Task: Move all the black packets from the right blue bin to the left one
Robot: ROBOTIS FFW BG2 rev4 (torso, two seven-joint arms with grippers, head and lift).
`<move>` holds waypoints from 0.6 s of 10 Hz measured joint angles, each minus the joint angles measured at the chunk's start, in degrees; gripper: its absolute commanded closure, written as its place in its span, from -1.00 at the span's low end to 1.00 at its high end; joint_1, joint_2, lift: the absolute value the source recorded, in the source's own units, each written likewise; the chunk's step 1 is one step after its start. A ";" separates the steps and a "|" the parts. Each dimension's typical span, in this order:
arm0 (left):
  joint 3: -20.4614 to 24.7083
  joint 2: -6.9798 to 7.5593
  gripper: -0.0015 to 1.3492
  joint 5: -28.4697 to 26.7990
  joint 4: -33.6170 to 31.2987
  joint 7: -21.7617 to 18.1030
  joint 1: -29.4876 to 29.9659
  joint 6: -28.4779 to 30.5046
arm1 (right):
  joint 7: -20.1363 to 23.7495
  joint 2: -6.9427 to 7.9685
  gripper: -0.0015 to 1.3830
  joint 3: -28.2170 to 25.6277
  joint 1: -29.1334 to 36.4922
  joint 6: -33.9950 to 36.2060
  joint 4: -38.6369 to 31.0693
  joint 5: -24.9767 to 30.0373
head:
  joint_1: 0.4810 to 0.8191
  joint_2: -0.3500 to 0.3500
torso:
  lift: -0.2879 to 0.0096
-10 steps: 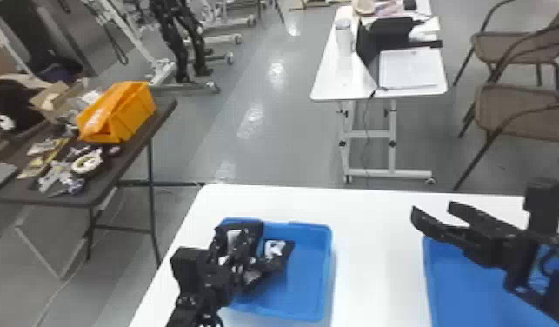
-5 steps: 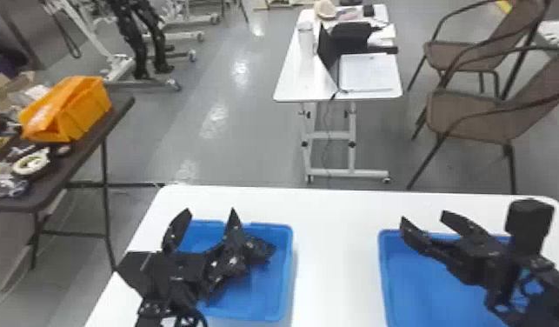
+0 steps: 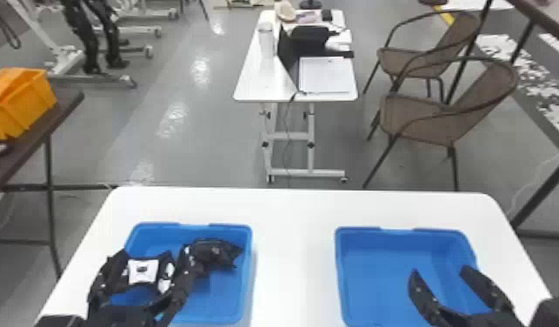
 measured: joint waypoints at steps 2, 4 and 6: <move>1.23 0.84 -0.79 -5.11 -2.39 0.53 3.01 4.89 | 0.11 0.68 -0.74 0.00 3.64 -2.59 -1.74 4.16 | 0.27 0.25 | 0.94; 2.01 -0.90 -0.79 -7.90 -2.89 0.93 4.83 5.66 | 0.81 1.03 -0.74 -0.33 4.60 -2.73 -1.08 5.61 | 0.27 0.30 | 0.94; 2.27 -1.06 -0.79 -9.51 -2.97 0.89 4.60 5.14 | 1.73 1.05 -0.74 -0.76 4.24 -2.54 -0.46 6.02 | 0.27 0.29 | 0.94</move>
